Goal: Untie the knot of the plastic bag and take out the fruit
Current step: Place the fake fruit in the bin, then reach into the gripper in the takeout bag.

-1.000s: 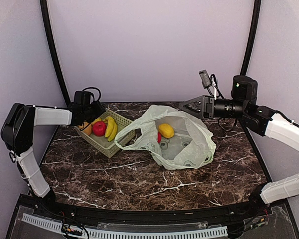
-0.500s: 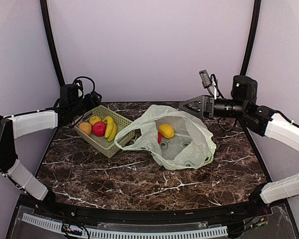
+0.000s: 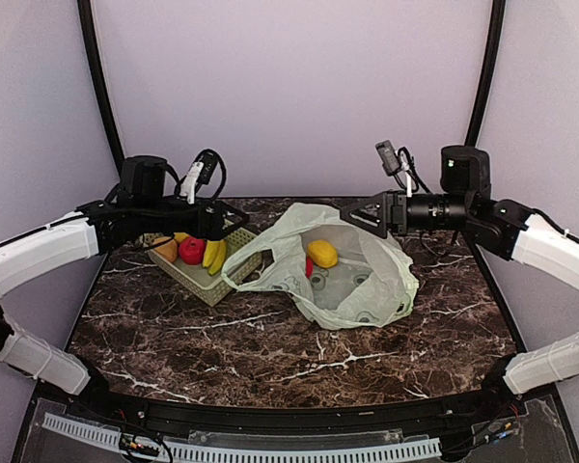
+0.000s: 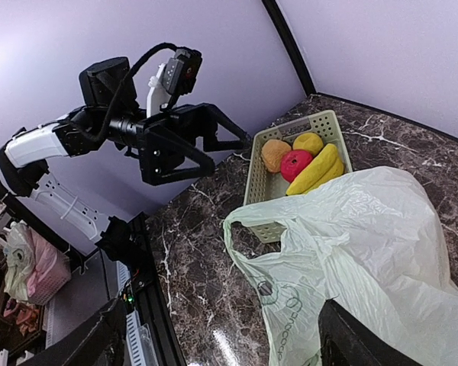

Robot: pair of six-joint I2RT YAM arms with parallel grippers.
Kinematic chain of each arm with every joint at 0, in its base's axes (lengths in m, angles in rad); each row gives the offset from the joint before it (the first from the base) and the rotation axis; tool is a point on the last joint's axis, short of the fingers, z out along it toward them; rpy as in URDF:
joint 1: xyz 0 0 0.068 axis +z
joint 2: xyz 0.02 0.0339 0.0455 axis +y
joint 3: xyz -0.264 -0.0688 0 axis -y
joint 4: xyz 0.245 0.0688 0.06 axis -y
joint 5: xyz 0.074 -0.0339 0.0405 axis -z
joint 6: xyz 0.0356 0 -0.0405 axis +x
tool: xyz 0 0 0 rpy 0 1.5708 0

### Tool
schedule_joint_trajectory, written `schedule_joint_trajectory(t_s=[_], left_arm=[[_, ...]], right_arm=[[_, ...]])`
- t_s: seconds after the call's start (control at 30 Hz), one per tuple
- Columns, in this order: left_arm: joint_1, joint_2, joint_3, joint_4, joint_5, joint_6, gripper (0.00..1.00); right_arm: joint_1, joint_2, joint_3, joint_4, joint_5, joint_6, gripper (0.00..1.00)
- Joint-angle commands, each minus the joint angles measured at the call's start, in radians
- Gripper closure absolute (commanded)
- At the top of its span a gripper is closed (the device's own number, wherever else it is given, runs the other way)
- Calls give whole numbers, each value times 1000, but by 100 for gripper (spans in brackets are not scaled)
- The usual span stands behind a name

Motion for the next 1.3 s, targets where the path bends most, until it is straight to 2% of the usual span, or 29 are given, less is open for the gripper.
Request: schedule_joint_trajectory(t_s=[0.0,0.13,0.33,0.7,0.8,0.9,1.03,1.17,1.27], left_arm=[[-47,41,4,-39,166,-16,10],[-54,102,5,2,145,-39,8],[-60,196,63,40,179,-46,6],[-105,328,110,106,275,-67,6],[-112,357,132,108,290,-81,23],[-117,362,131,126,292,-97,49],[-121,339,114,140,296,-116,76],[-125,302,98,126,297,-120,95],[-126,265,85,108,288,-116,99]], right_arm=[[80,41,70,-107,119,-88,17],[155,107,127,-187,204,-127,20],[231,203,151,-193,241,-119,23],[281,293,107,-247,346,-41,30],[289,305,93,-314,392,-28,33],[289,319,91,-386,451,-26,39],[290,336,76,-438,502,-32,46],[288,357,59,-453,530,-44,52],[287,381,60,-467,557,-54,54]])
